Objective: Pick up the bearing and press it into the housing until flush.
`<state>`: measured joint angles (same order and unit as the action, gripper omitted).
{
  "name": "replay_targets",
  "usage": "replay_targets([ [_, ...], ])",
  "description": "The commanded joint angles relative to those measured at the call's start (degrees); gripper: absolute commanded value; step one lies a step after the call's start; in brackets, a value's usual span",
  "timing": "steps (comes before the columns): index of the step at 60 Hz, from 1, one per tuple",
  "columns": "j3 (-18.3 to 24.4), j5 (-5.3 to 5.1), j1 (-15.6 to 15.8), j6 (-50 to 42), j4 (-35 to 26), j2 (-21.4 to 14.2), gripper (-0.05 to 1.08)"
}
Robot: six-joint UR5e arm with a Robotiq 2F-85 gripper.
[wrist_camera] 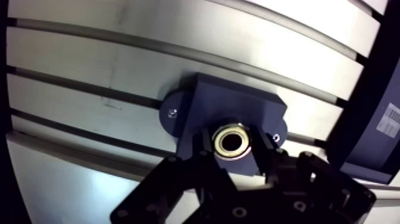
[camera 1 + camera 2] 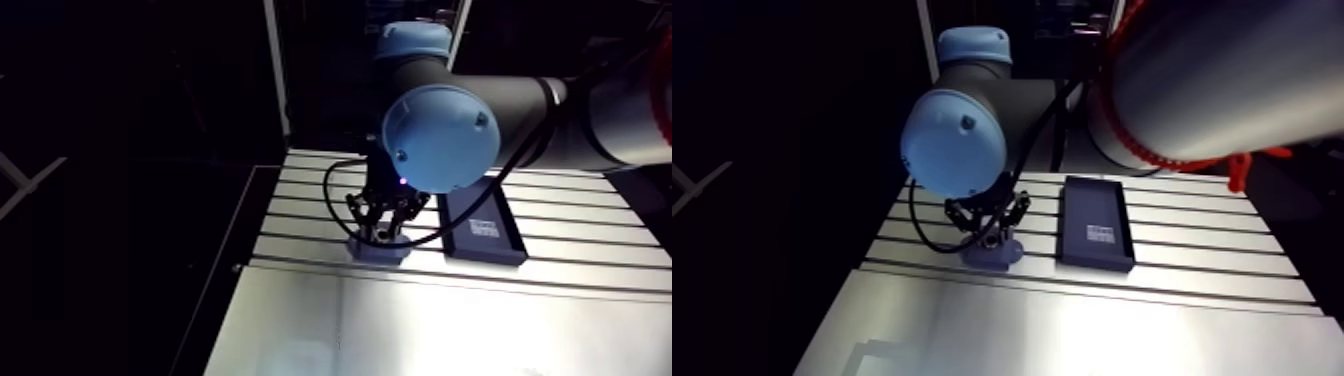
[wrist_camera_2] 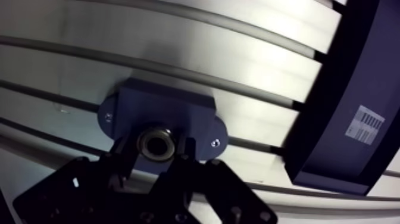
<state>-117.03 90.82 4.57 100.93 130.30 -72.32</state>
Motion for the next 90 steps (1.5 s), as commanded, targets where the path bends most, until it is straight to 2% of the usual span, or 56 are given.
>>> replay_targets([
  [1, 0.00, 0.01, 0.00, 0.01, 0.01, 0.04, 0.61],
  [3, 0.00, 0.01, 0.00, -0.06, 0.01, 0.04, 0.58],
  [4, 0.00, 0.01, 0.00, -0.07, -0.07, -0.03, 0.46],
  [5, 0.00, 0.01, 0.00, -0.07, -0.07, -0.03, 0.46],
  [6, 0.00, -0.06, 0.00, 0.00, -0.08, -0.05, 0.26],
  [7, 0.00, -0.06, 0.00, 0.00, -0.08, -0.05, 0.26],
  [8, 0.00, -0.07, 0.07, 0.01, -0.08, -0.05, 0.06],
  [9, 0.00, -0.07, 0.07, 0.01, -0.08, -0.05, 0.06],
  [10, 0.00, -0.07, 0.08, -0.06, -0.08, -0.05, 0.01],
  [37, 0.76, -0.08, -0.27, -0.22, -0.65, -1.38, 0.00],
  [47, 2.64, 0.15, -0.17, -2.22, -6.05, -4.20, 0.00],
  [52, 4.30, 0.27, -0.35, -6.84, -10.12, -4.62, 0.01],
  [54, 4.75, 0.35, -0.43, -9.31, -11.75, -4.62, 0.03],
  [55, 5.04, 0.51, -0.52, -12.30, -13.41, -4.54, 0.09],
  [56, 5.04, 0.51, -0.52, -12.30, -13.41, -4.54, 0.09],
  [57, 5.09, 0.61, -0.60, -15.43, -14.64, -4.53, 0.16],
  [59, 5.09, 0.70, -0.54, -18.22, -15.19, -4.61, 0.20],
  [66, 4.60, 1.54, -0.53, -23.09, -15.22, -4.79, 0.21],
  [67, 4.50, 1.74, -0.53, -23.55, -15.13, -4.79, 0.30],
  [68, 4.50, 1.74, -0.53, -23.55, -15.13, -4.79, 0.30],
  [69, 4.48, 1.77, -0.46, -24.00, -15.12, -4.94, 0.43],
  [70, 4.48, 1.77, -0.46, -24.00, -15.12, -4.94, 0.43],
  [71, 4.48, 1.77, -0.44, -24.06, -15.12, -4.97, 0.59],
  [73, 4.55, 1.77, -0.44, -24.00, -15.12, -4.97, 0.63],
  [74, 4.49, 1.62, -0.44, -24.06, -14.97, -4.97, 0.71],
  [75, 4.49, 1.62, -0.44, -24.06, -14.97, -4.97, 0.71],
  [76, 4.48, 1.45, -0.44, -23.92, -14.87, -4.97, 0.75],
  [82, 4.32, 1.42, -0.44, -23.42, -12.88, -4.97, 0.85],
  [90, 4.14, 1.42, -0.44, -23.21, -10.84, -4.71, 0.87],
])
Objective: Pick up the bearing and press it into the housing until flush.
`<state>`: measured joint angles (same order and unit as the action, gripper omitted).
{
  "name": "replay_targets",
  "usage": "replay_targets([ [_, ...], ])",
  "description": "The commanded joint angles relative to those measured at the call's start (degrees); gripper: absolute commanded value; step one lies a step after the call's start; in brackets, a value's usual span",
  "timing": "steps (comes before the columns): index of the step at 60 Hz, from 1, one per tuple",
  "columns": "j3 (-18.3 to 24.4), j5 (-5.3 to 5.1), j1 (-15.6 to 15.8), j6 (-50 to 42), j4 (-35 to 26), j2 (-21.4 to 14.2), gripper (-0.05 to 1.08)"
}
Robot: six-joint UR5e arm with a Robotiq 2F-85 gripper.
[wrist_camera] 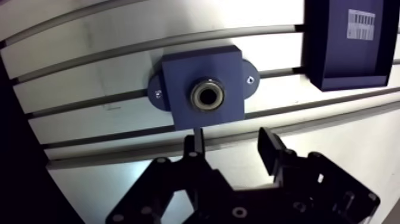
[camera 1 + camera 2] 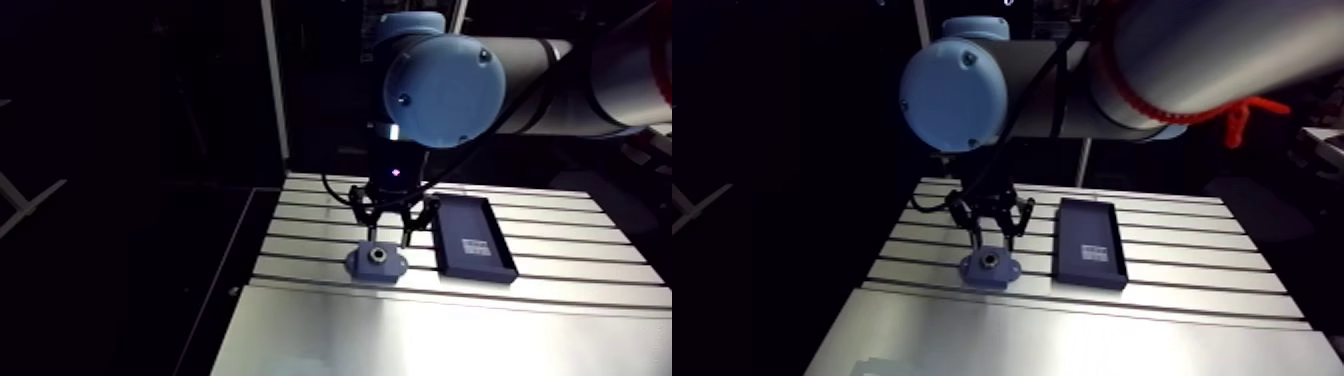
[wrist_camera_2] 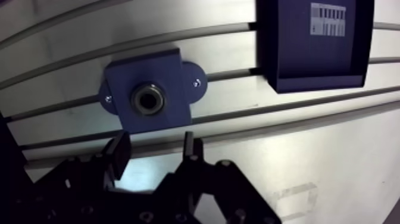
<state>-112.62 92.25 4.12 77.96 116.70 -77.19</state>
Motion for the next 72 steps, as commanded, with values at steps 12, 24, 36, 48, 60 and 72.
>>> replay_targets([
  [12, -0.37, -0.18, 0.18, 0.51, 3.06, 0.51, 0.87],
  [24, -0.28, -0.02, 0.19, 2.58, 3.06, 1.03, 0.87],
  [36, -1.12, 0.08, 0.19, 2.67, 5.88, 1.73, 0.88],
  [48, -1.85, -0.01, 0.44, 4.35, 7.67, 2.52, 0.88],
  [60, -2.57, -0.01, 0.54, 5.37, 9.44, 3.19, 0.88],
  [72, -2.66, -0.01, 0.54, 5.57, 9.55, 3.33, 0.88],
])
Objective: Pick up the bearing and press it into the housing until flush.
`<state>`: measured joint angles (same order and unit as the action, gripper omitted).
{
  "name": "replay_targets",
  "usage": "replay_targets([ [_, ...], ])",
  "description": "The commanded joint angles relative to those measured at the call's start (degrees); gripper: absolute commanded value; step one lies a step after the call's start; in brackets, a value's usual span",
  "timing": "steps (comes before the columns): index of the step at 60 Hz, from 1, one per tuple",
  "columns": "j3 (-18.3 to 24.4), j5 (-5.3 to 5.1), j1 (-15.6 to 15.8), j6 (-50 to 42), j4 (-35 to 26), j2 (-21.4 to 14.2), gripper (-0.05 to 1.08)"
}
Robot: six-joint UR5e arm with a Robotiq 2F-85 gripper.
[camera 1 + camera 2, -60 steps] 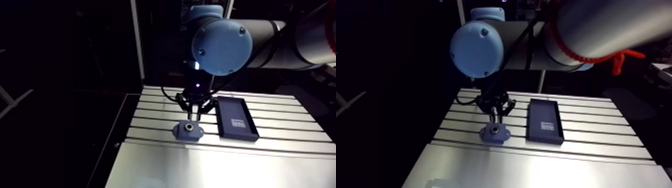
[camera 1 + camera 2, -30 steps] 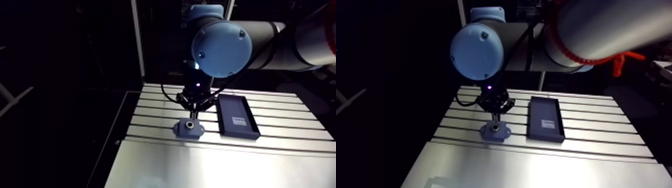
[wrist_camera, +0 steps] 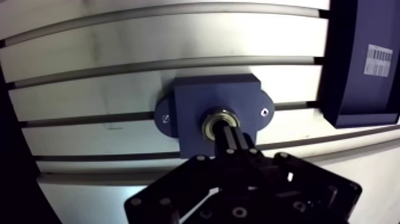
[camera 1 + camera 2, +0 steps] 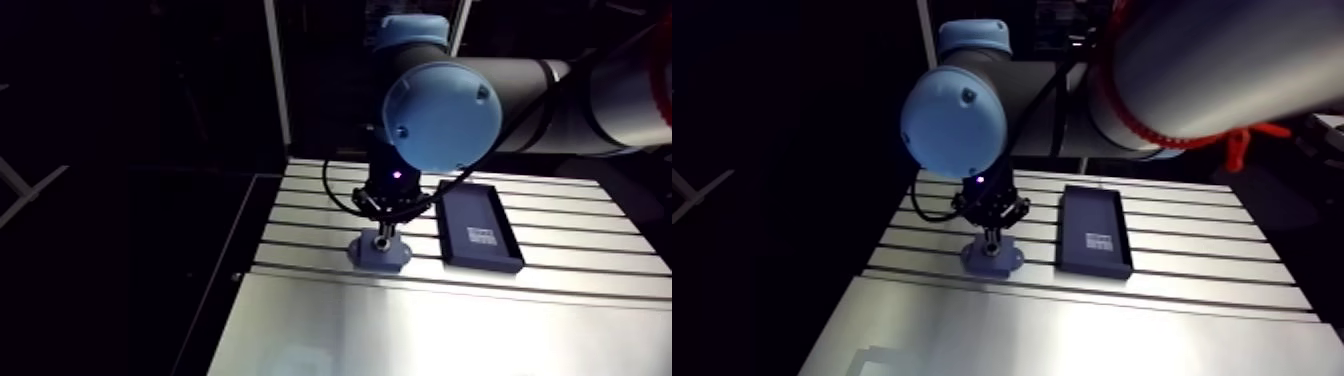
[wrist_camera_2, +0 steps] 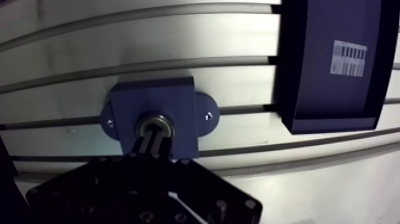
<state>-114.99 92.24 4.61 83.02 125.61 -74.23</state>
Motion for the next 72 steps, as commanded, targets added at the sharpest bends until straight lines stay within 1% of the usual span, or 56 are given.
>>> replay_targets([
  [1, -0.29, 0.00, 0.12, 0.52, 0.65, 0.44, 0.88],
  [22, -0.81, 0.00, 0.13, 1.66, 1.36, 0.80, 0.87],
  [42, -0.81, -0.26, 0.31, 1.84, 1.96, 0.89, 0.87],
  [72, -0.99, -0.26, 0.31, 2.71, 2.06, 1.33, 0.87],
])
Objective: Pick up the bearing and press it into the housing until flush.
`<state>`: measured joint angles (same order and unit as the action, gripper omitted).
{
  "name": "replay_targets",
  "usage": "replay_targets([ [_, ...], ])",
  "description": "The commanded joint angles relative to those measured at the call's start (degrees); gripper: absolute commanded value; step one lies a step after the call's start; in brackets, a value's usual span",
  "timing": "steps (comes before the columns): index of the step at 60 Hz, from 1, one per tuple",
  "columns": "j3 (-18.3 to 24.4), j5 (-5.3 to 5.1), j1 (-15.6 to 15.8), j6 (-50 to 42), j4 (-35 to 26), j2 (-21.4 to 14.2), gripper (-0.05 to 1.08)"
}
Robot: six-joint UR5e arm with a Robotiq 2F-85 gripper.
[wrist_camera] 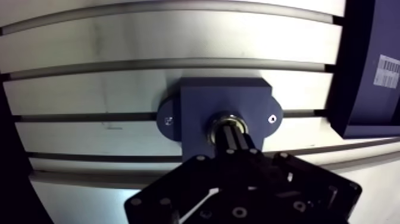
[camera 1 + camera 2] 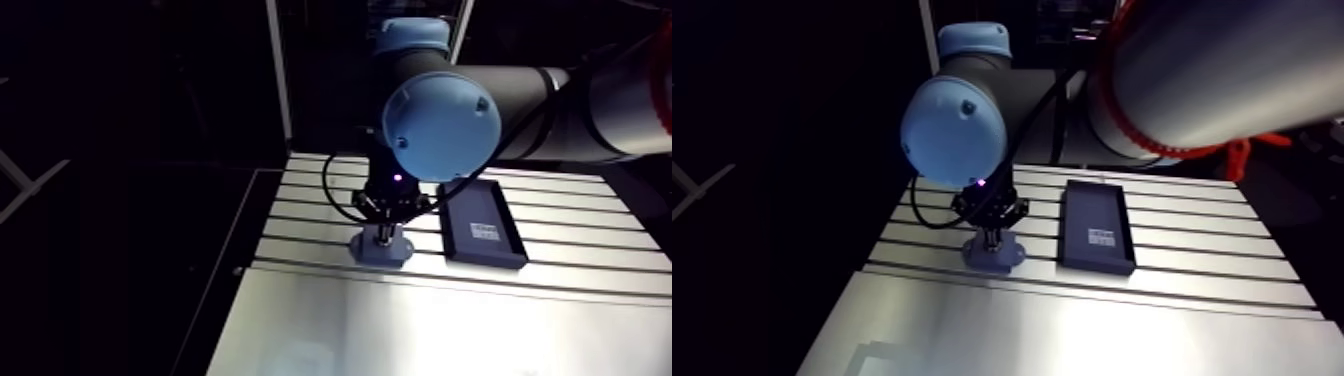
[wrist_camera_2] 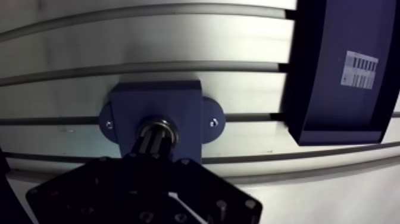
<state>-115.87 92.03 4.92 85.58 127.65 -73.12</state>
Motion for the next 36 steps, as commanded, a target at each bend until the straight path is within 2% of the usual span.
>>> replay_targets([
  [1, -0.11, -0.05, 0.08, 0.15, 0.09, 0.22, 0.87],
  [36, -0.11, 0.04, 0.36, 0.33, 0.10, 0.40, 0.87],
])
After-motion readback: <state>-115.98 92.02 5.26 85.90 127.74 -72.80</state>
